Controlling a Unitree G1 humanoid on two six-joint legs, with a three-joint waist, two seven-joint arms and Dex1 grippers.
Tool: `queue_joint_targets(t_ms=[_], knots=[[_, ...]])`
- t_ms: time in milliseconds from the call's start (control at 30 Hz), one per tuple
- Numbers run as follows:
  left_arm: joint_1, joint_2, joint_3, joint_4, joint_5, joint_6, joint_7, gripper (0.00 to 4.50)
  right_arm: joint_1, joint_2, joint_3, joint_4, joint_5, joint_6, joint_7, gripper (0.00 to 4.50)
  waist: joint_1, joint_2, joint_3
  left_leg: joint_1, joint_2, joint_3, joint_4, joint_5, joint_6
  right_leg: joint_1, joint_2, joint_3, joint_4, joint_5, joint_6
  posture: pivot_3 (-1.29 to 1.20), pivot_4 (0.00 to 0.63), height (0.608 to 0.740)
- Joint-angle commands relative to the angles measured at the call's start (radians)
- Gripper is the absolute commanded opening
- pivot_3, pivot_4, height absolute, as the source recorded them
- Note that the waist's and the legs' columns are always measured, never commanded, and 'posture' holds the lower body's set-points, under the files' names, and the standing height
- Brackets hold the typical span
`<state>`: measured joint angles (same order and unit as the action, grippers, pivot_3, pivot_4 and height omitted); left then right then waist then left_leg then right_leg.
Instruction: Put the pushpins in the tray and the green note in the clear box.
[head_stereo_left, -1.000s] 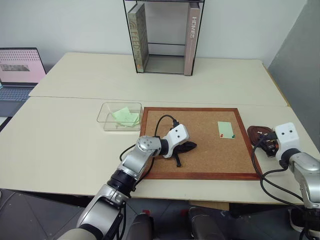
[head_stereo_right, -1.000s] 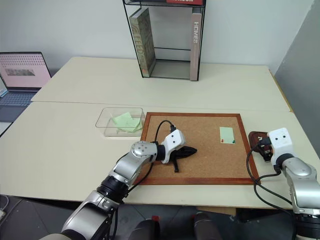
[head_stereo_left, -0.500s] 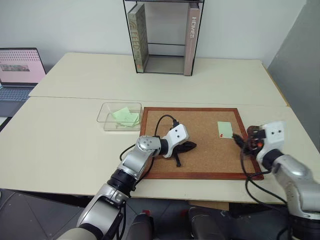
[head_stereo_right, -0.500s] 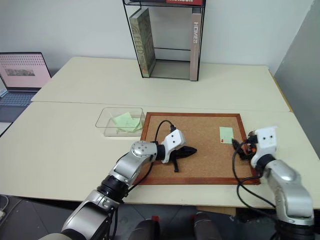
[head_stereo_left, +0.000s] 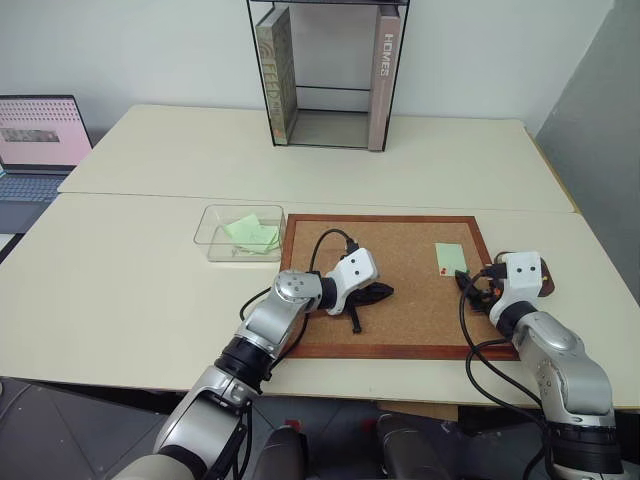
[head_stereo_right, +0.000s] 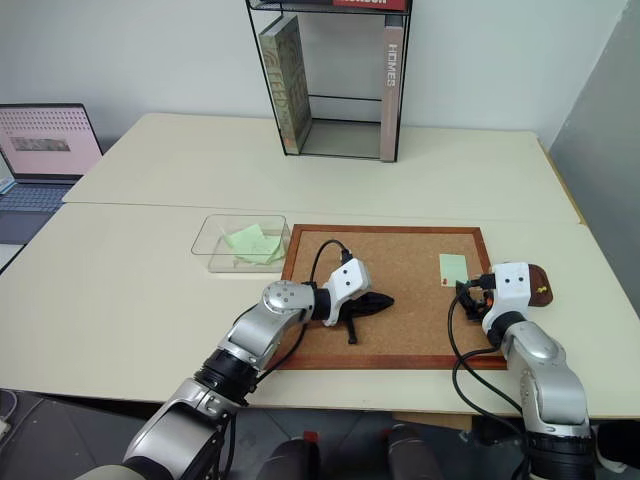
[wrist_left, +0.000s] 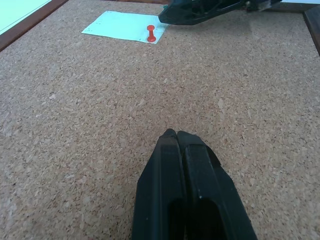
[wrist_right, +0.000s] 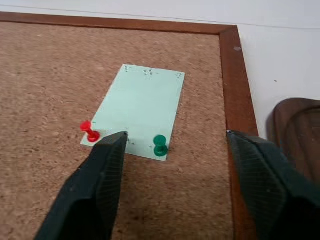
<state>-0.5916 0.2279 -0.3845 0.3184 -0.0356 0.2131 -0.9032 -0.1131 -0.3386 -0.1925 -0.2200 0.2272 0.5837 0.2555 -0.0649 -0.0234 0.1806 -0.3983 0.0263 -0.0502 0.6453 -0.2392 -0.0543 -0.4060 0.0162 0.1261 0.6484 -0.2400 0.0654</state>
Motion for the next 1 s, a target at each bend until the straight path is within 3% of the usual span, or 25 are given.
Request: queue_joint_targets(t_ms=[33, 433, 1000], knots=[[0.004, 0.009, -0.007, 0.016, 0.027, 0.013, 0.006, 0.0, -0.012, -0.006, -0.01, -0.014, -0.001, -0.027, -0.001, 2.47, 0.0, 0.0, 0.0, 0.0, 0.0, 0.0, 0.0, 0.0, 0.0, 0.0, 0.0, 0.0, 0.0, 0.0, 0.0, 0.0, 0.15, 0.74], [0.006, 0.009, -0.011, 0.015, 0.028, 0.015, 0.003, 0.0, 0.002, -0.004, 0.006, -0.047, 0.006, -0.031, 0.015, 0.05, 0.0, 0.0, 0.0, 0.0, 0.0, 0.0, 0.0, 0.0, 0.0, 0.0, 0.0, 0.0, 0.0, 0.0, 0.0, 0.0, 0.15, 0.74], [0.009, 0.015, -0.024, 0.018, 0.042, 0.021, -0.004, 0.0, -0.001, 0.017, 0.042, -0.192, 0.011, -0.005, 0.009, 0.05, -0.001, 0.0, 0.0, 0.0, 0.0, 0.0, 0.0, 0.0, 0.0, 0.0, 0.0, 0.0, 0.0, -0.001, -0.001, 0.0, 0.15, 0.74]])
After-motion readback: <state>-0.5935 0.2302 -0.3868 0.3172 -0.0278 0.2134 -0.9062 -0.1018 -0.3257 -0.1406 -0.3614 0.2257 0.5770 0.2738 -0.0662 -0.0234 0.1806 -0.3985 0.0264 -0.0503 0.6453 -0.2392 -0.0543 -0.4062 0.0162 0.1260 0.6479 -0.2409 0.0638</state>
